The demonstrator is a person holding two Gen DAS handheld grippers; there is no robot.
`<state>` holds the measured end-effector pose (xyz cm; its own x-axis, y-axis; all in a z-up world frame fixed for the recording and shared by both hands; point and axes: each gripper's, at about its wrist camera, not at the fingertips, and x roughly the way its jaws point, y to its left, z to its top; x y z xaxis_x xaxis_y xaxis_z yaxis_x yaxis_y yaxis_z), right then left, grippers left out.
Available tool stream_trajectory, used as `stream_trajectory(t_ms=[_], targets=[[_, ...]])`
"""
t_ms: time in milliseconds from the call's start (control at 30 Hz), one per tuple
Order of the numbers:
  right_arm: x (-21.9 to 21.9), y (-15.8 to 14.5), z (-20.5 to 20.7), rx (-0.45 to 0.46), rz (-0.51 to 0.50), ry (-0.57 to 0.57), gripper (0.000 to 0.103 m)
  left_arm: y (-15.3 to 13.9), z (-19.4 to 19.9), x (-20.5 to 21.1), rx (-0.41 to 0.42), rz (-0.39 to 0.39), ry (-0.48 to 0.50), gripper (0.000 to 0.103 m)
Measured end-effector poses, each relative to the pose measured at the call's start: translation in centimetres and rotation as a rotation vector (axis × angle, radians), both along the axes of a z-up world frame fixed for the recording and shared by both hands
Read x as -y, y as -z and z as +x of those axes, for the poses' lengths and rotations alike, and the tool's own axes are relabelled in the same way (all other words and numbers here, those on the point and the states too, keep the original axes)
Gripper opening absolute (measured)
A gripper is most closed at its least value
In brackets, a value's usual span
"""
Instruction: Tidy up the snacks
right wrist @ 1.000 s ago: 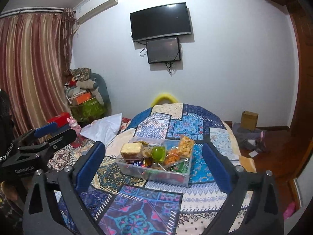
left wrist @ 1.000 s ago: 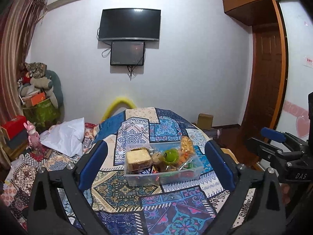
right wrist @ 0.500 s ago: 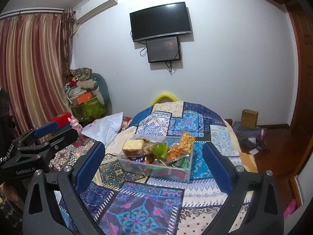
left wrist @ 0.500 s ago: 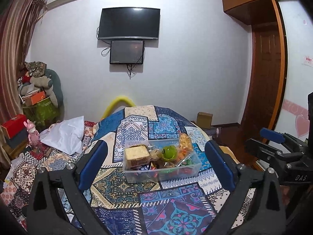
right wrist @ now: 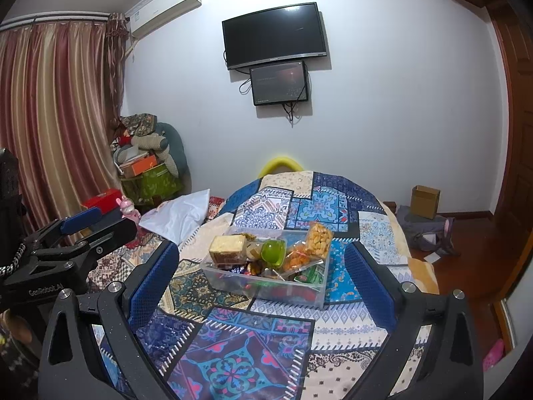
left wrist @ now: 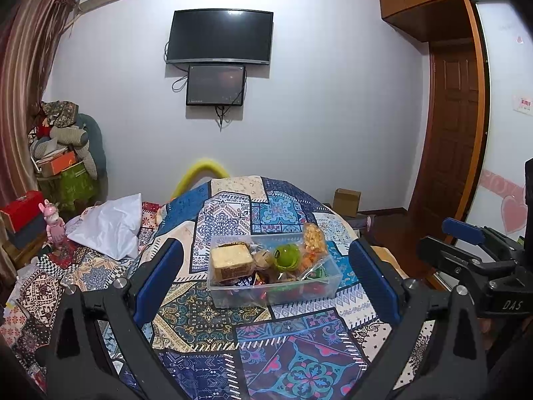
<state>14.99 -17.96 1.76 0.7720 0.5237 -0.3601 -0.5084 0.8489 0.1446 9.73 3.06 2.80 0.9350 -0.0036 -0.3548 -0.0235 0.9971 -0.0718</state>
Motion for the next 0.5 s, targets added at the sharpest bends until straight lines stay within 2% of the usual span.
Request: stream_trajectory(t_ms=[500], targets=[[0.30,0.46,0.20,-0.020,0.005,0.014,0.100,0.52,0.19,0.13,-0.017,-0.006,0.002,0.101]])
